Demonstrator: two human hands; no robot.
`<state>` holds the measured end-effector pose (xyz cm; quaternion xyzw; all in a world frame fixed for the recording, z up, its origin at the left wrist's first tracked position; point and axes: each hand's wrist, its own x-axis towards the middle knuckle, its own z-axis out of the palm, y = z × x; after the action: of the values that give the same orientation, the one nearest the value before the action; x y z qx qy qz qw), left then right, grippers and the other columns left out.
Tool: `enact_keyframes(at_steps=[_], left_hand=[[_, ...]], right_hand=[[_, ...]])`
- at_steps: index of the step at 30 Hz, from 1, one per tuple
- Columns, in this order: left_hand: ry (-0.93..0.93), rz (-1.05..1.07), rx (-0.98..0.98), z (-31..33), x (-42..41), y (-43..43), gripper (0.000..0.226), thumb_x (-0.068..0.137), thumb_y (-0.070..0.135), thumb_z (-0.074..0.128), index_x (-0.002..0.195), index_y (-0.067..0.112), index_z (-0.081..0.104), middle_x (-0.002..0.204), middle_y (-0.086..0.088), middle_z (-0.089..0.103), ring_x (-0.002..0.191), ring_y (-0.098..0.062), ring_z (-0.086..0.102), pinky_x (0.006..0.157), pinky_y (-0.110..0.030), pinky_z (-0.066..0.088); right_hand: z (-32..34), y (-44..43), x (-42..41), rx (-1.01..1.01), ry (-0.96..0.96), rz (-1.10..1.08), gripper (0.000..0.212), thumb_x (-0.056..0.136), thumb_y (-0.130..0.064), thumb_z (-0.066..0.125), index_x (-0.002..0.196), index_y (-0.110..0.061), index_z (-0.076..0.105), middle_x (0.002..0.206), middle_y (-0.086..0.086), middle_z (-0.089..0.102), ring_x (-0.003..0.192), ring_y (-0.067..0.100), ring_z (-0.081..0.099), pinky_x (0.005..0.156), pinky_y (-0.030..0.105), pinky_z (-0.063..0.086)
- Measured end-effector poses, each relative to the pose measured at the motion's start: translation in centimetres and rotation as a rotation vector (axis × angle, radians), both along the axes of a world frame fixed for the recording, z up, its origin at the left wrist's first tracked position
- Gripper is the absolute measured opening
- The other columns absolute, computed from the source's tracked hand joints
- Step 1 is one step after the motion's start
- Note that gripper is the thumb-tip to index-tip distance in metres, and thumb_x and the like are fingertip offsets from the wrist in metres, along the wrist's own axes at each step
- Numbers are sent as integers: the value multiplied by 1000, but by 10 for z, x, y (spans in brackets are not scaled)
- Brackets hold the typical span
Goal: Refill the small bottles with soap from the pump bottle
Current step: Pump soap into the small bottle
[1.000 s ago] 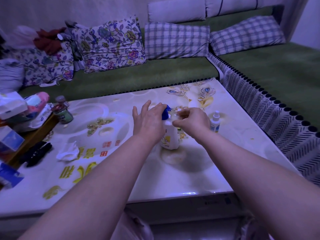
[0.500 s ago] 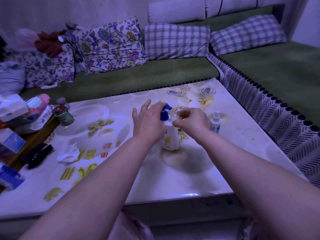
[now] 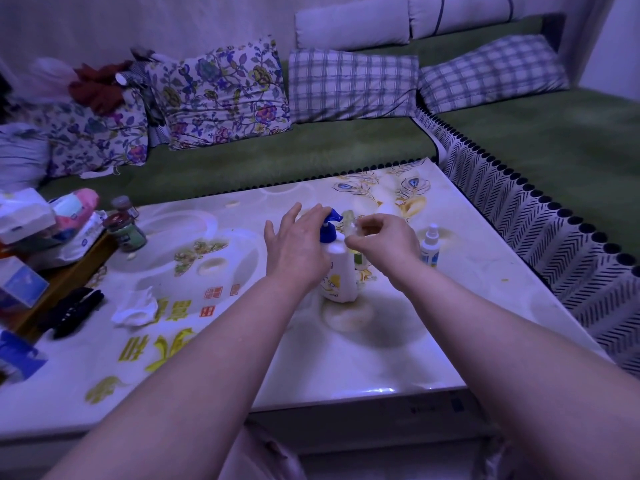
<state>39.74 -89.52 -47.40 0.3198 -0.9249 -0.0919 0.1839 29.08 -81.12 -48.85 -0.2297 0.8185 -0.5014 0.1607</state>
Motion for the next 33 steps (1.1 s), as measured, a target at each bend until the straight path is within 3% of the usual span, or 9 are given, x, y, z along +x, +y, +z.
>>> enact_keyframes(at_steps=[27,33], left_hand=[[-13,7,5,0,-2,-2,70,77,3,52,139,32,35,148,14,35,145,-15,13,115,-53,8],[-10,8,4,0,-1,-1,70,76,2,51,137,32,36,146,15,37,144,-16,13,115,-53,8]], right_hand=[[4,1,2,119,71,12,37,68,-28,73,104,-32,70,102,-15,71,101,12,64,98,39,47],[1,3,0,123,34,7,36,66,-27,72,101,-33,69,93,-13,71,97,14,65,96,41,49]])
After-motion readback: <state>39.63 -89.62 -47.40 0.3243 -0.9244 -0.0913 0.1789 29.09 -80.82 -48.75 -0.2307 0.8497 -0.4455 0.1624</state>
